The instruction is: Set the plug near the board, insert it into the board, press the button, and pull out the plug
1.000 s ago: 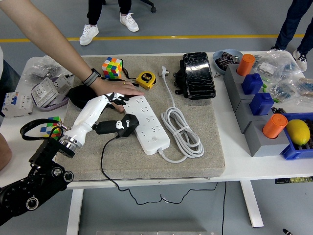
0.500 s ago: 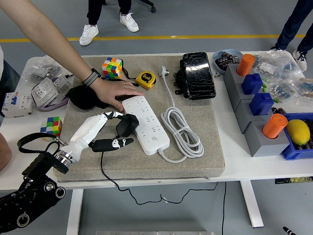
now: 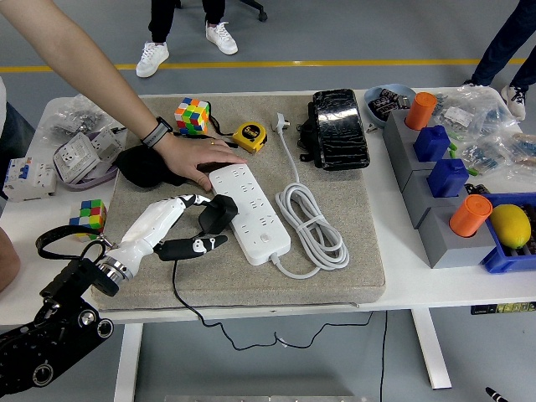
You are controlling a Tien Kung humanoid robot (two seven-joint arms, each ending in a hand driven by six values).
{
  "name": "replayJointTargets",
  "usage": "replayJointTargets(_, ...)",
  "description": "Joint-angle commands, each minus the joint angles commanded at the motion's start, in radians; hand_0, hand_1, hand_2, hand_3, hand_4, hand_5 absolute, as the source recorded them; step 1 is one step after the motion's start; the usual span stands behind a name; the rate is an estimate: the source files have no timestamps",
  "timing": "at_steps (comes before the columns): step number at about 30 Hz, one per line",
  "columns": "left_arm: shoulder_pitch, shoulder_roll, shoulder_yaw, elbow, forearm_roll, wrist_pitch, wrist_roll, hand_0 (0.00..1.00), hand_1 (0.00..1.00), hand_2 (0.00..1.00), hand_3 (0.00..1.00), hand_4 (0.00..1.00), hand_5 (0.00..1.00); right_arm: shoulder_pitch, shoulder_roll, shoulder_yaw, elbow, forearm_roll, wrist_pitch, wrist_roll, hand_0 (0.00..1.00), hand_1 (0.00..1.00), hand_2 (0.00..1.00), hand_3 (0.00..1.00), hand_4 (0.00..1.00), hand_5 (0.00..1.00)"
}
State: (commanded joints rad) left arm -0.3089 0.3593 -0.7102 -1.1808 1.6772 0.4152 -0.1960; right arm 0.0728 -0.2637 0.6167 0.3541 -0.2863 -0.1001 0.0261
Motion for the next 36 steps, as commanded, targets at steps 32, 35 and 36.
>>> replayJointTargets(32,-0.106,-0.015,0.087,0.0,0.034,-0.031,0.054,0.743,0.79,0.766,0.715,0.882,0.665,-0.003,0.0,0.014,0.004,-0.006,0.0,0.003,0.569,0.642,0.619,0.545,0.949,0.512)
replayJointTargets(35,-0.116,-0.015,0.098,0.006,0.039,-0.035,0.065,0.737,0.785,0.762,0.712,0.881,0.667,-0.002,0.0,0.014,0.004,-0.006,0.0,0.003,0.569,0.642,0.617,0.544,0.949,0.513)
replayJointTargets(36,-0.118,-0.015,0.101,0.009,0.04,-0.037,0.069,0.737,0.785,0.762,0.712,0.881,0.667,-0.002,0.0,0.015,0.004,-0.006,0.0,0.003,0.569,0.642,0.617,0.544,0.949,0.513)
